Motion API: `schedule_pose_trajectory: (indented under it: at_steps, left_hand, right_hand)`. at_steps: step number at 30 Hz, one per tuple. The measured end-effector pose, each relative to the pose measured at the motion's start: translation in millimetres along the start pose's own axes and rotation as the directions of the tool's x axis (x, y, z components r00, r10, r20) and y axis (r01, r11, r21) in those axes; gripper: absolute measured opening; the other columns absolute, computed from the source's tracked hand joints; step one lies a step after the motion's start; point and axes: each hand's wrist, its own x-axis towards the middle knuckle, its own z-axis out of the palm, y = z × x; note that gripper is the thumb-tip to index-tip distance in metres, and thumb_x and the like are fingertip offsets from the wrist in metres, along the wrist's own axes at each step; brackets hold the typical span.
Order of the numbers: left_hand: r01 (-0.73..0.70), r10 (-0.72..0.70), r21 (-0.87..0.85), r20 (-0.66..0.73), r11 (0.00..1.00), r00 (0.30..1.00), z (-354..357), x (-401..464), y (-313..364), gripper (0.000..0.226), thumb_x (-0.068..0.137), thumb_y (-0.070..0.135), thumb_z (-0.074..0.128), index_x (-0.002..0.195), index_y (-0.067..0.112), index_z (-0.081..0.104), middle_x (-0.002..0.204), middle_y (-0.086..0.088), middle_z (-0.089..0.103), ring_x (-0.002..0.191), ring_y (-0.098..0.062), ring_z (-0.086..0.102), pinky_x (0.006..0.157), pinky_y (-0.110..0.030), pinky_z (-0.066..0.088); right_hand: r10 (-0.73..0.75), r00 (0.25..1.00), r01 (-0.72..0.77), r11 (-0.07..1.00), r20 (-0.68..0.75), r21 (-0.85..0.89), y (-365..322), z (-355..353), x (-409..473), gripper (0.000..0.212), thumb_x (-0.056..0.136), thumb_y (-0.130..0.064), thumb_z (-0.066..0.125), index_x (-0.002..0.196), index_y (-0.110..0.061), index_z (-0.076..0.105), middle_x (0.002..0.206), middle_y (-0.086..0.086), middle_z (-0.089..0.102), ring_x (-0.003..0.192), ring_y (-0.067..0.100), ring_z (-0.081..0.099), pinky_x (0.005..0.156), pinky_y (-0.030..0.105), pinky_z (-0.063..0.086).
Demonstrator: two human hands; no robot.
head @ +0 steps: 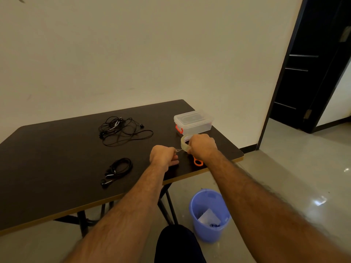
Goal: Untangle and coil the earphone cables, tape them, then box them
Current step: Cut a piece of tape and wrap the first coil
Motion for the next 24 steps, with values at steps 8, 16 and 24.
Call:
schedule_pose_trajectory:
  at_steps: [8,16,24]
  left_hand:
    - [-0.099,0.138,0.241,-0.151,0.965,0.979,-21,10,2,0.015,0.093,0.010,0.062,0.078,0.010,0.063,0.075,-0.006,0.070,0.066,-0.016,0.071,0.073,-0.031,0.061]
    - [-0.101,0.108,0.164,-0.039,0.981,0.993,-26,7,5,0.019,0.091,0.007,0.066,0.108,-0.002,0.066,0.082,-0.011,0.066,0.069,-0.017,0.067,0.074,-0.038,0.062]
    - [-0.062,0.057,0.069,0.062,0.996,0.996,-24,2,10,0.013,0.093,0.006,0.062,0.105,0.005,0.066,0.094,-0.011,0.065,0.076,-0.016,0.066,0.062,-0.031,0.060]
  right_hand:
    - [0.016,1.000,-0.016,1.000,-0.002,-0.006,6,-1,2,0.029,0.096,-0.033,0.061,0.119,-0.016,0.062,0.115,0.008,0.064,0.106,0.022,0.059,0.101,0.041,0.044]
    - [0.031,0.999,-0.031,1.000,0.010,-0.001,0,-4,2,0.032,0.096,-0.031,0.062,0.123,-0.014,0.059,0.118,0.009,0.063,0.110,0.024,0.059,0.103,0.040,0.044]
    - [0.008,0.999,-0.009,1.000,0.038,0.028,7,-6,-4,0.033,0.094,-0.028,0.066,0.123,-0.016,0.060,0.118,0.009,0.063,0.108,0.024,0.060,0.101,0.041,0.049]
